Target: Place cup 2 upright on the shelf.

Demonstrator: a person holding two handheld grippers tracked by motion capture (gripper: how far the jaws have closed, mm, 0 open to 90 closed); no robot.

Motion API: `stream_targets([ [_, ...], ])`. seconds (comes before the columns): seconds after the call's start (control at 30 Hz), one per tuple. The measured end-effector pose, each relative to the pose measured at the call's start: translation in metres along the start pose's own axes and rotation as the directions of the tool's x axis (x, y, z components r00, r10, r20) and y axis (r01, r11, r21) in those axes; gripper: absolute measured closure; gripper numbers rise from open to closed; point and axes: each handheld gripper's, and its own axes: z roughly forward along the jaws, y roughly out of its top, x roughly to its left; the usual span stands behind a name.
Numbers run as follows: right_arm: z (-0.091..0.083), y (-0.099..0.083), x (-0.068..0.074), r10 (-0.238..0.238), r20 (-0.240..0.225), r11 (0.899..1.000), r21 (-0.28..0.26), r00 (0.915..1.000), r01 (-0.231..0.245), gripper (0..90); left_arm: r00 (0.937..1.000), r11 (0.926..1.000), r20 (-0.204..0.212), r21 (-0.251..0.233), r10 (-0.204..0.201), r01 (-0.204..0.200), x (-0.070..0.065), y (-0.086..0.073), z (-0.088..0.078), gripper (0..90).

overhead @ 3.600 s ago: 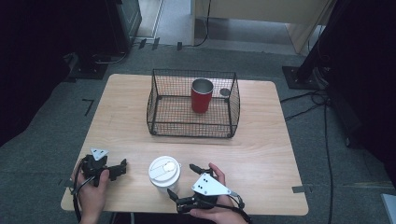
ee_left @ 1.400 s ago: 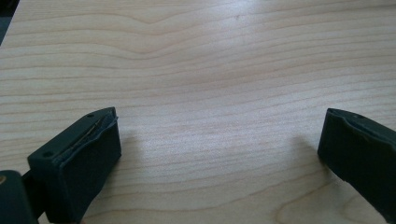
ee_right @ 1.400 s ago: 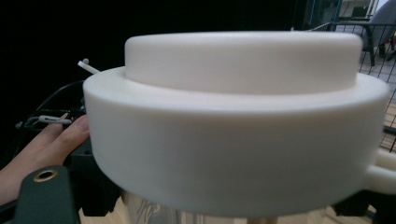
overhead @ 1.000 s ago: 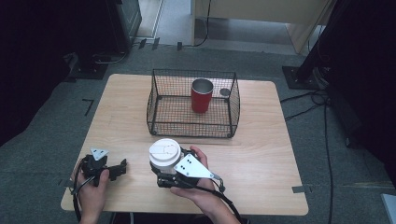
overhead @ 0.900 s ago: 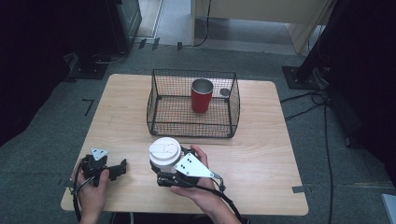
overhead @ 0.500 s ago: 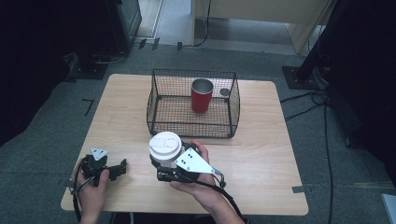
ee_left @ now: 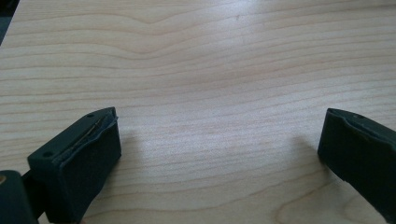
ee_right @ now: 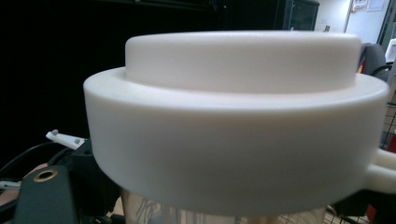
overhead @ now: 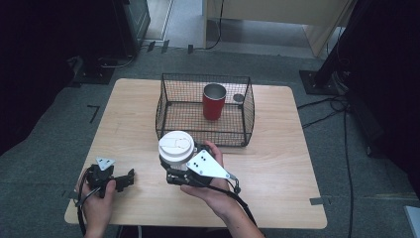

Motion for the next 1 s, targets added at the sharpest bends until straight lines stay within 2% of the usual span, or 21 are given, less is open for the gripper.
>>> stream_targets([
  [0.37, 0.006, 0.011, -0.005, 0.003, 0.028, 0.999, -0.051, 0.9996, -0.002, 15.9, 1.0000, 1.0000, 0.000, 0.000, 0.000, 0.000, 0.000, 0.000, 0.000, 0.0],
  [0.5, 0.008, 0.015, -0.009, 0.009, 0.051, 0.998, -0.062, 0.9986, -0.006, 15.8, 1.0000, 1.0000, 0.000, 0.000, 0.000, 0.000, 0.000, 0.000, 0.000, 0.0],
  [0.6, 0.011, 0.017, -0.013, -0.003, 0.075, 0.998, -0.064, 0.9972, 0.008, 15.8, 1.0000, 1.0000, 0.000, -0.001, -0.001, 0.001, 0.000, 0.000, 0.000, 0.0],
  [0.77, 0.014, 0.023, -0.017, 0.003, 0.082, 0.997, -0.080, 0.9966, 0.004, 15.8, 1.0000, 1.0000, 0.000, 0.000, -0.001, 0.001, 0.000, 0.000, 0.000, 0.0],
  [1.0, 0.022, 0.034, -0.022, -0.017, 0.096, 0.994, -0.104, 0.9952, 0.027, 15.8, 1.0000, 1.0000, 0.000, 0.000, -0.001, 0.001, 0.000, 0.000, 0.000, 0.0],
])
